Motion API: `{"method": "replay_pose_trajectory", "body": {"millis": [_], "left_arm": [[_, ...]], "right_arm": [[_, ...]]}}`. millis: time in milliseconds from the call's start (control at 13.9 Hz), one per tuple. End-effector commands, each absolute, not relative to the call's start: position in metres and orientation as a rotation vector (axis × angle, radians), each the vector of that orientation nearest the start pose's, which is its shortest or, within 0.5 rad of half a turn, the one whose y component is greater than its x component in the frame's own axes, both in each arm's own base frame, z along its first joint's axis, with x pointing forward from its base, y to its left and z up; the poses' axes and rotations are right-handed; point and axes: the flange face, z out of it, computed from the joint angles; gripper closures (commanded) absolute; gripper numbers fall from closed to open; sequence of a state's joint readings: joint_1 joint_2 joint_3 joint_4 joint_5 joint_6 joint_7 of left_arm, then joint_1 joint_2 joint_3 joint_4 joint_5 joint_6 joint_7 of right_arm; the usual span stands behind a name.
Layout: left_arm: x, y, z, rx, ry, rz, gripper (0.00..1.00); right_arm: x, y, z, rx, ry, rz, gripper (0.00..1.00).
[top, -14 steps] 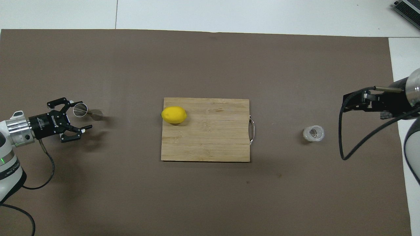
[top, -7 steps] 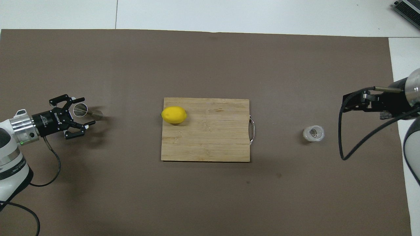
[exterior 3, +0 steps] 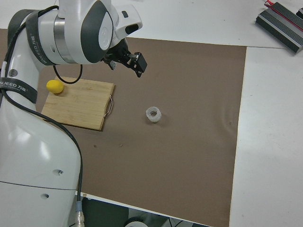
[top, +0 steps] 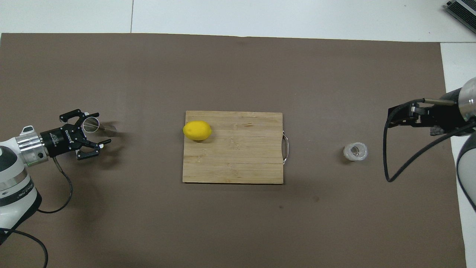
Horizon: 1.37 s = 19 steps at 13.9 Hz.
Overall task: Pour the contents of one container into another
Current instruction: 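Close the left gripper around the small metal cup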
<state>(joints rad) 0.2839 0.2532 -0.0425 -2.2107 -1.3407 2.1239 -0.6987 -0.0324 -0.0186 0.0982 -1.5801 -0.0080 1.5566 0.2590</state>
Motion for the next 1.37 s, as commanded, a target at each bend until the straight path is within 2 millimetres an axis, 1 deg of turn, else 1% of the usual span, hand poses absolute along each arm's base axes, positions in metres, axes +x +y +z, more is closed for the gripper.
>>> {"method": "replay_pose_trajectory", "body": {"millis": [0, 72, 287, 359, 575, 647, 719, 790, 862, 934, 1006, 1293], "left_arm": [[0.5275, 0.0841, 0.2571, 1.217, 1.79, -0.574, 0.23], [0.5247, 0.0818, 0.2543, 1.206, 1.79, -0.577, 0.28], [0.5228, 0.0827, 0.2531, 1.194, 1.788, -0.574, 0.28], [0.5228, 0.0827, 0.2532, 1.191, 1.789, -0.575, 0.31], [0.522, 0.0867, 0.2533, 1.182, 1.789, -0.576, 0.51], [0.5219, 0.0873, 0.2534, 1.181, 1.789, -0.576, 0.56], [0.5217, 0.0879, 0.2534, 1.18, 1.788, -0.577, 0.66], [0.5218, 0.0879, 0.2542, 1.179, 1.788, -0.576, 0.73], [0.5217, 0.0887, 0.2542, 1.176, 1.79, -0.576, 0.82], [0.5217, 0.0885, 0.2542, 1.176, 1.789, -0.578, 0.95], [0.5229, 0.0876, 0.2554, 1.177, 1.785, -0.58, 1.0], [0.5255, 0.0863, 0.2605, 1.168, 1.763, -0.607, 1.0]], "right_arm": [[0.5419, 0.0349, 0.6281, -3.143, 0.286, 0.016, 0.0], [0.5418, 0.0365, 0.6281, -3.143, 0.281, 0.016, 0.0], [0.5418, 0.0366, 0.6281, -3.143, 0.281, 0.016, 0.0], [0.5418, 0.0366, 0.6281, -3.143, 0.281, 0.016, 0.0], [0.5418, 0.0366, 0.6281, -3.143, 0.281, 0.016, 0.0], [0.5418, 0.0366, 0.6281, -3.143, 0.281, 0.016, 0.0], [0.5418, 0.0366, 0.6281, -3.143, 0.281, 0.016, 0.0], [0.5418, 0.0366, 0.6281, -3.143, 0.281, 0.016, 0.0], [0.5418, 0.0366, 0.6281, -3.144, 0.278, 0.016, 0.0], [0.5418, 0.0366, 0.6281, -3.143, 0.281, 0.016, 0.0], [0.5418, 0.0366, 0.6281, -3.144, 0.278, 0.016, 0.0], [0.5418, 0.0366, 0.6281, -3.143, 0.281, 0.016, 0.0]]}}
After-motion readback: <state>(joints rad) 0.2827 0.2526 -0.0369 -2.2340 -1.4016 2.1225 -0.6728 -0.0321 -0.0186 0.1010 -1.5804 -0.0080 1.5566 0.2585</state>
